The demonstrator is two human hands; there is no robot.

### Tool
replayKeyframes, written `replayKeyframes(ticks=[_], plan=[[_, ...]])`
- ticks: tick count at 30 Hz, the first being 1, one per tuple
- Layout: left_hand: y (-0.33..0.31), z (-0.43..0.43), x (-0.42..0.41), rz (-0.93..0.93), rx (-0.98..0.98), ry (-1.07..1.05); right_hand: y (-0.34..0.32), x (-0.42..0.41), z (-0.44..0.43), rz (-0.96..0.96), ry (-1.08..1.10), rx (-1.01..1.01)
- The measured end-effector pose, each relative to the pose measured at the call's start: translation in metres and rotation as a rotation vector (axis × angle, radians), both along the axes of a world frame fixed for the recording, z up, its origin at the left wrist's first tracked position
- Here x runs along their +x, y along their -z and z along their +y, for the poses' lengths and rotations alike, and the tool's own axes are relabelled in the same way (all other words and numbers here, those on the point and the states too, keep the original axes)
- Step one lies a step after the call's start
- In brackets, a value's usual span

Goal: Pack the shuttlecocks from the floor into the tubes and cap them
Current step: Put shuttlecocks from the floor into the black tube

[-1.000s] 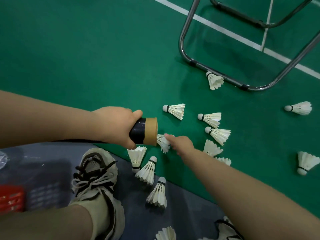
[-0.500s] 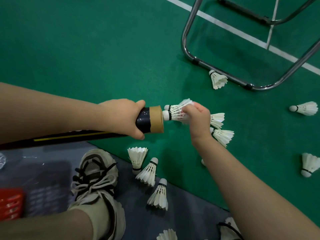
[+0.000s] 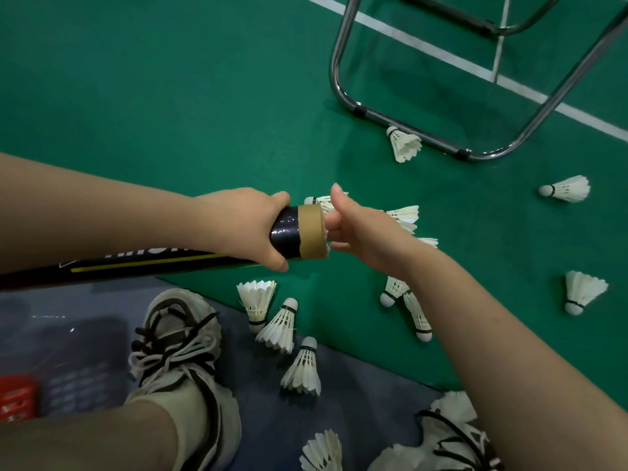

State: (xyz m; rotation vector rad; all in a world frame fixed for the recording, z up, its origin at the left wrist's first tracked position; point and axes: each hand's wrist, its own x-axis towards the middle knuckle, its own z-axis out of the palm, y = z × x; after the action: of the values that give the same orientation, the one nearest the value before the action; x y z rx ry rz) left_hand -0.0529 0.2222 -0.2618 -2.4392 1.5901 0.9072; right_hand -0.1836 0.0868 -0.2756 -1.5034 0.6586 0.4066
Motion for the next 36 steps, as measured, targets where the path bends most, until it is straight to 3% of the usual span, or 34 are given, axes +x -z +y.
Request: replayKeyframes(ticks=[3, 6, 13, 36], plan=[[-0.003, -0.003, -0.009, -0.004, -0.035, 0.068, -0.008, -0.011, -0.004, -0.018, -0.182, 0.25], [-0.007, -0.011, -0.018, 0.014, -0.105, 0.123, -0.011, -0.018, 0.004, -0.046, -0.211, 0.37], [-0.009, -0.011, -0.036, 0.013, -0.091, 0.188, -0.012, -0.038, 0.023, -0.031, -0.073, 0.308], [-0.009, -0.002, -0.083, 0.015, -0.075, 0.266, -0.004, -0.089, 0.03, -0.009, -0.024, 0.34]])
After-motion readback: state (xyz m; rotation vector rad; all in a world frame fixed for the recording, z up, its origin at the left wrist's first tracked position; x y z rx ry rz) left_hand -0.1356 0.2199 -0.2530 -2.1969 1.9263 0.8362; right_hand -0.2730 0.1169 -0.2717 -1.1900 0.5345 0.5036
